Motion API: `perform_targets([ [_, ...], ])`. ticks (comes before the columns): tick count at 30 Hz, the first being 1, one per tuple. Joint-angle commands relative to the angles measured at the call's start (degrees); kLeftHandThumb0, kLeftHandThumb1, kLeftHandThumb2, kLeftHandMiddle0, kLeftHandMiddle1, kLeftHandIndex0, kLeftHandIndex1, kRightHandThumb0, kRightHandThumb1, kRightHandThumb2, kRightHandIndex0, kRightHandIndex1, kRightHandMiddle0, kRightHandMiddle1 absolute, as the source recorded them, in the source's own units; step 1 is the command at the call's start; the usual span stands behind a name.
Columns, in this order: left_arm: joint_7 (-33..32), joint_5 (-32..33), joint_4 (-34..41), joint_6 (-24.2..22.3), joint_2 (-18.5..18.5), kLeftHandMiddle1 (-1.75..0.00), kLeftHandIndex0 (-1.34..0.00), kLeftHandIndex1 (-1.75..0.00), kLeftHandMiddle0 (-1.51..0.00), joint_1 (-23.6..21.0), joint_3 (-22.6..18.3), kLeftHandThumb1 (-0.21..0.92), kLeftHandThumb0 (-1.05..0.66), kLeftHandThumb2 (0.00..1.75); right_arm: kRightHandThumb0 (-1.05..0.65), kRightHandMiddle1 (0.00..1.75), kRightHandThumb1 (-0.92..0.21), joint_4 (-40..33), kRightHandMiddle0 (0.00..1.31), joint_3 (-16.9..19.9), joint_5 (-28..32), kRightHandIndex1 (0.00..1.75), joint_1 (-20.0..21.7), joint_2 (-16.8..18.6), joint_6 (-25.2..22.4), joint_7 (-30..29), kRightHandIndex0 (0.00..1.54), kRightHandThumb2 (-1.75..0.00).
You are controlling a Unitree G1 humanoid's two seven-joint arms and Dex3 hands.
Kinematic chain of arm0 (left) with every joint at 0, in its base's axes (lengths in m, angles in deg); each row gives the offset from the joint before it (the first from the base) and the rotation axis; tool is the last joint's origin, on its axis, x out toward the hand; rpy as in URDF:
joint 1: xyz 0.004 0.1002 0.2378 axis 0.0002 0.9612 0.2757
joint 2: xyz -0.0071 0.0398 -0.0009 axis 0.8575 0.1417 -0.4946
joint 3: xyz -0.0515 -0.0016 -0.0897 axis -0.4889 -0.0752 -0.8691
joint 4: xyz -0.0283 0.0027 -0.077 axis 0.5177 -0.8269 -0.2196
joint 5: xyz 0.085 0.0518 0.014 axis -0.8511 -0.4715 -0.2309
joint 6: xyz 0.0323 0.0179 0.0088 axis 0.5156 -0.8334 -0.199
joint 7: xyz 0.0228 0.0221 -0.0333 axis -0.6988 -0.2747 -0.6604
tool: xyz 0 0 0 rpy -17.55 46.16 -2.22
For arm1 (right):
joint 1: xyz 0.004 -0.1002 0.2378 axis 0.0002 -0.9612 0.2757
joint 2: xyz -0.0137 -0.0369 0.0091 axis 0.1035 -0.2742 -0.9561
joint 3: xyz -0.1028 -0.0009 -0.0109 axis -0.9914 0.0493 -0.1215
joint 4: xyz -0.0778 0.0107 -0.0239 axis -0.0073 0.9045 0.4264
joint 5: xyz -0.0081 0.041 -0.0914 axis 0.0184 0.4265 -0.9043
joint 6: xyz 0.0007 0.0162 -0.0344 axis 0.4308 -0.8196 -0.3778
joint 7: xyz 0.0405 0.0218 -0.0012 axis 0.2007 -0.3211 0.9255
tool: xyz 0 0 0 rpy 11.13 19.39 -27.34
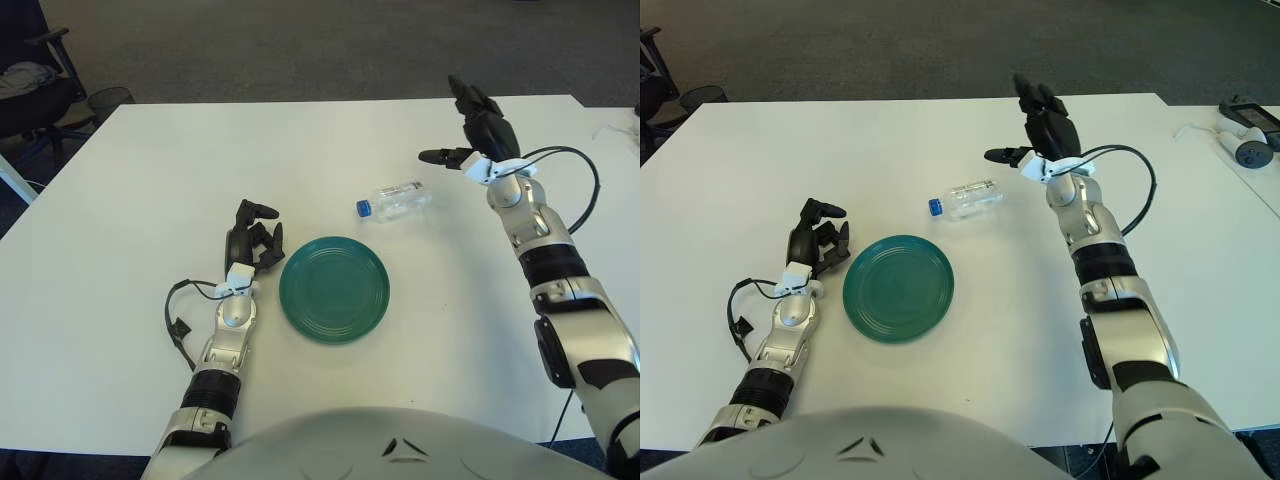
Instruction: Put the bottle into the plate.
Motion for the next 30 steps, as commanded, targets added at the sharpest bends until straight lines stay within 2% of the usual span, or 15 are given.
perform_targets([
  [1, 1.1, -0.5, -3.8, -1.8, -0.7, -1.75, -0.40, -1.75, -0.98, 3.2, 1.0, 0.60, -0.40, 0.95, -1.05, 0.07, -0.92, 5.4, 0.07, -3.6, -2.5, 0.00, 3.3, -1.0, 2.4, -0.6, 0.00, -0.12],
  [8, 0.1, -0.9, -4.0, -1.2, -1.1, -1.75, -0.40, -1.75, -0.97, 3.3, 1.0, 0.60, -0.40, 0.95, -1.05, 0.06, -0.92, 14.1, 0.02, -9.4, -5.7, 0.00, 6.8, -0.9, 3.8, -0.8, 0.00, -0.18],
  [17, 0.0, -1.0, -4.0, -1.5, -1.1, -1.75, -0.40, -1.75, -0.97, 3.7, 1.2, 0.61, -0.40, 0.94, -1.05, 0.01, -0.92, 18.8, 0.00, -14.8, -8.0, 0.00, 9.6, -0.7, 3.7, 1.9, 0.00, -0.13],
  [26, -0.3, -0.9, -4.6, -0.5, -1.2, -1.75, -0.40, -1.75, -0.98, 3.3, 1.2, 0.61, -0.40, 0.95, -1.05, 0.00, -0.92, 18.2, 0.00, -16.7, -7.5, 0.00, 9.7, -1.1, 3.2, 5.2, 0.00, -0.07],
  [30, -0.1, -1.1, -4.3, -1.5, -1.2, -1.75, -0.40, -1.75, -0.97, 3.4, 1.4, 0.60, -0.40, 0.95, -1.05, 0.00, -0.91, 14.6, 0.00, -15.3, -5.7, 0.00, 10.6, -4.1, 4.1, 9.5, 0.00, -0.06],
])
